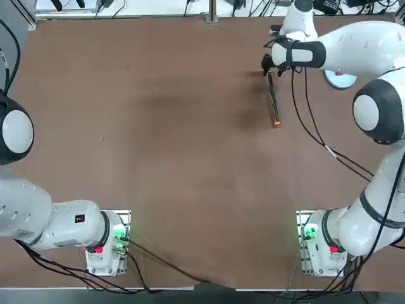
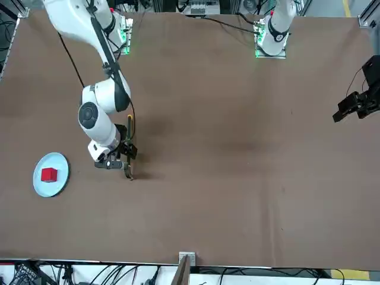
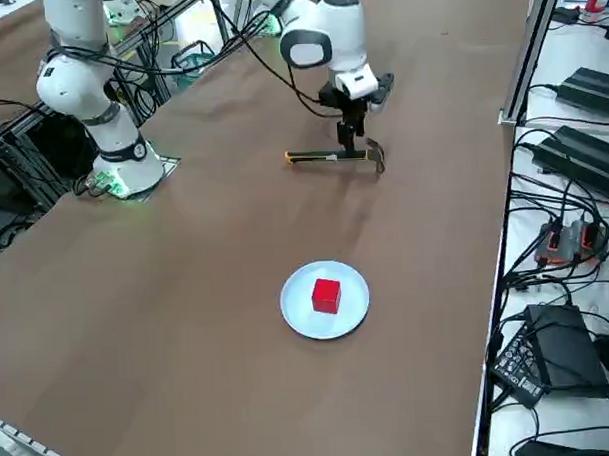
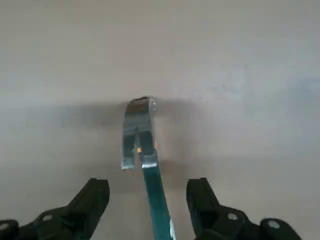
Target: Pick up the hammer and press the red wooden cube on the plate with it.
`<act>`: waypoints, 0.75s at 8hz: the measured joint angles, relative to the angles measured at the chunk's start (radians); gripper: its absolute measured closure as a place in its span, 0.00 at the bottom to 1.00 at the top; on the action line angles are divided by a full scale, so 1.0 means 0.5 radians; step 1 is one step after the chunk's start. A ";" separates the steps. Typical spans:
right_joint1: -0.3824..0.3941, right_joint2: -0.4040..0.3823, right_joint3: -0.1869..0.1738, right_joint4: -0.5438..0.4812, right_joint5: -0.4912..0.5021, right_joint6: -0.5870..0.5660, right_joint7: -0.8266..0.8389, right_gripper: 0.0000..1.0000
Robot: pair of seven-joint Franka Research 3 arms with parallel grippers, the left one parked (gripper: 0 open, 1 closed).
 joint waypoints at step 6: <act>0.002 0.089 -0.001 -0.005 -0.001 0.096 0.047 0.52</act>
